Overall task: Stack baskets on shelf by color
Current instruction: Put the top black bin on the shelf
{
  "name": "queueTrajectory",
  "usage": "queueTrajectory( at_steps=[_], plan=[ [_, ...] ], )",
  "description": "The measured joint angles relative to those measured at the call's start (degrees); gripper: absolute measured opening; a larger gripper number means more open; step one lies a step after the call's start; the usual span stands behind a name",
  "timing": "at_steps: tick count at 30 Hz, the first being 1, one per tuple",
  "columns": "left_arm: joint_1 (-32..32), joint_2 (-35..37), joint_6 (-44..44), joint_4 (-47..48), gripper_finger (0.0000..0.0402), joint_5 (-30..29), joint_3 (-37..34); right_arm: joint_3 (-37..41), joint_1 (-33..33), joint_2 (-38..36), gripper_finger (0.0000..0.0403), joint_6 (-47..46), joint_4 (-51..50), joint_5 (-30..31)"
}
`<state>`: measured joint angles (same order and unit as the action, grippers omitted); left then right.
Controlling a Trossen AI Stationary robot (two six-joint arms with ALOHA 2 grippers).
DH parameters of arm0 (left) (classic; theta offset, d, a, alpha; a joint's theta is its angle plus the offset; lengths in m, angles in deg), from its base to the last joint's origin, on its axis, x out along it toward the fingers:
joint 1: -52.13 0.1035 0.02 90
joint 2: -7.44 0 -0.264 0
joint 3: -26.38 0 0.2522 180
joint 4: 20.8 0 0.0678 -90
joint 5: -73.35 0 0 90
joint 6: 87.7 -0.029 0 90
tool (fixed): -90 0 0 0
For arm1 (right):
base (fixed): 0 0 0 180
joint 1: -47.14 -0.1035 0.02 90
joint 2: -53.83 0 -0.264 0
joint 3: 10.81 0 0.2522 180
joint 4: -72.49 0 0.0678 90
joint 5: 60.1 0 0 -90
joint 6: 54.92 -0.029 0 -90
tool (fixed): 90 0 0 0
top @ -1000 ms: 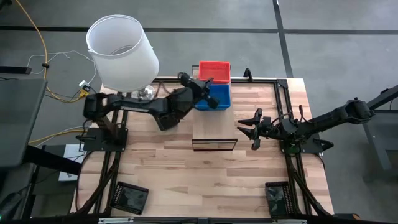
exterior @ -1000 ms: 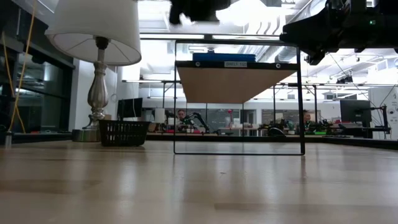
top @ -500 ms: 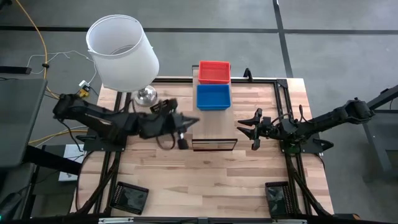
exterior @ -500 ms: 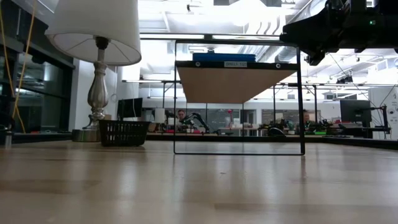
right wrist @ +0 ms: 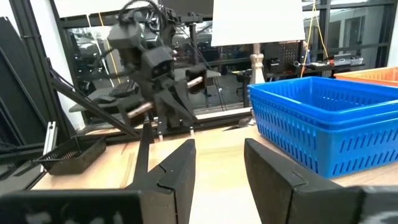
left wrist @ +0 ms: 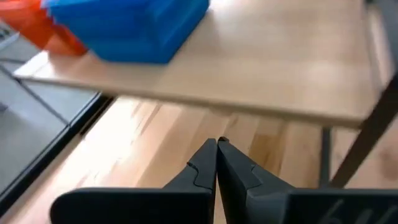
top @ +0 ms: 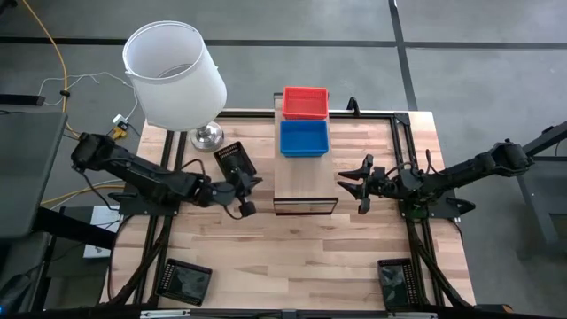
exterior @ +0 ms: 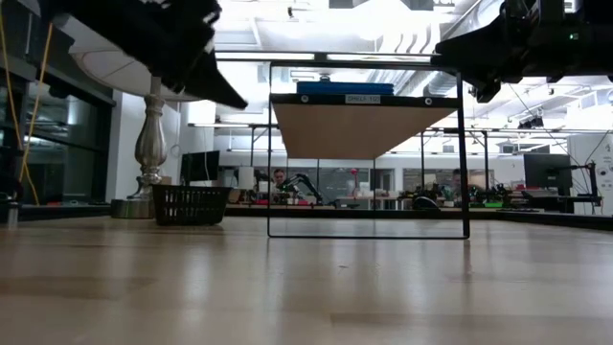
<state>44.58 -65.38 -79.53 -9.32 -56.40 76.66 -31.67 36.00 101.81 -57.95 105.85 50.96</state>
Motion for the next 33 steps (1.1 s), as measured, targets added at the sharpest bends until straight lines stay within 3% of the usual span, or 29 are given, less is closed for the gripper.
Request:
queueTrajectory(
  at_steps=[4,8,16,26,33],
  plan=[
    [2.2,0.0,1.7,3.0,0.0000,0.7,-0.6,0.0,0.0,0.0,0.0126,0.0,-0.5,0.0],
    [5.1,0.0,5.5,9.1,0.0006,5.3,-0.7,0.0,0.0,0.0,0.0126,0.0,-0.9,0.0],
    [10.2,0.0,12.5,17.9,0.0063,15.4,-0.7,0.0,0.0,0.0,0.0126,0.0,-1.0,0.0],
    [10.6,0.0,13.3,21.5,0.0157,16.4,-0.7,0.0,0.0,0.0,0.0126,0.0,-1.0,0.0],
    [10.6,0.0,11.2,23.8,0.0191,13.6,-0.7,0.0,0.0,0.0,0.0126,0.0,-1.0,0.0]
  ],
)
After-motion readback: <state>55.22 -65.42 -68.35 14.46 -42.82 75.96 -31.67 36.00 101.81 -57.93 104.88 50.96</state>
